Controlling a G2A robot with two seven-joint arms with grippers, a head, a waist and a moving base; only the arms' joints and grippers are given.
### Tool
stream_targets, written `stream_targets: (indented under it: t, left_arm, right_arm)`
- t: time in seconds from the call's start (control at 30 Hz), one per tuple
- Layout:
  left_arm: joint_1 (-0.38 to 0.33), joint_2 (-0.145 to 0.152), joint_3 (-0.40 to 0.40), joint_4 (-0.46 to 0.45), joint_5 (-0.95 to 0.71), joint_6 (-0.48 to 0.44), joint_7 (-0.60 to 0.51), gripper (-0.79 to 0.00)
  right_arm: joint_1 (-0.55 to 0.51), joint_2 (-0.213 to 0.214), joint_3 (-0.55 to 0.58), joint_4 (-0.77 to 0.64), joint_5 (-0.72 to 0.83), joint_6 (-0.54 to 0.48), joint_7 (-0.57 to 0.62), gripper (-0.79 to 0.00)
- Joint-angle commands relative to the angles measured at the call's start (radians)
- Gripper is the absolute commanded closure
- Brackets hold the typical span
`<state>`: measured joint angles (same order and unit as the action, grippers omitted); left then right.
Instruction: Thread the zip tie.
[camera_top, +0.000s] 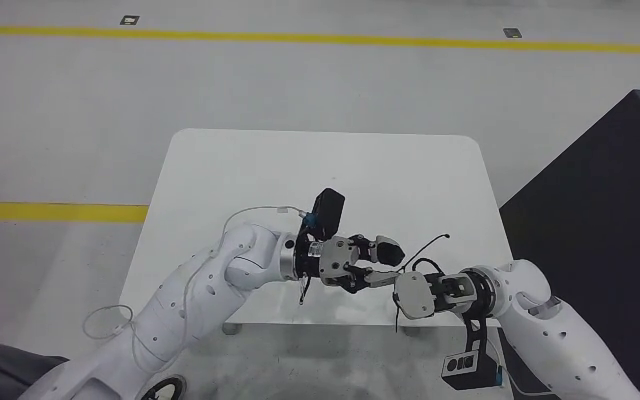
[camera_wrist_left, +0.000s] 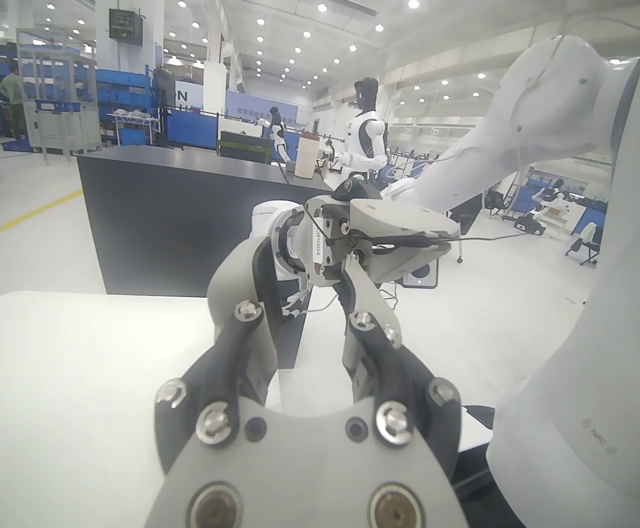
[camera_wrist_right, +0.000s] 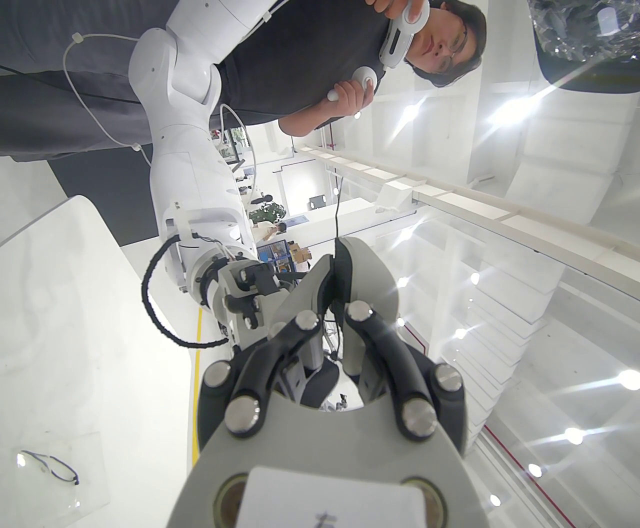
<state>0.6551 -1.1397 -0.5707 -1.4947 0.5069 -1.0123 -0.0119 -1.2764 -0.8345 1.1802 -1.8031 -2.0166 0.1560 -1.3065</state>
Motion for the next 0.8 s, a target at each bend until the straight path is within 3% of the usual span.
stream_targets:
  t: [0.0,0.17,0.77]
  left_arm:
    - [-0.004,0.001,0.004,0.002,0.004,0.0,0.005,-0.194]
    - [-0.014,0.003,0.017,0.002,0.011,0.0,0.018,-0.16]
    - [-0.027,0.013,0.032,0.0,0.066,0.0,0.08,-0.16]
  right_arm:
    - [0.0,0.0,0.0,0.0,0.0,0.0,0.0,0.0]
    - [0.0,0.0,0.0,0.0,0.0,0.0,0.0,0.0]
    - [0.0,0.0,0.0,0.0,0.0,0.0,0.0,0.0]
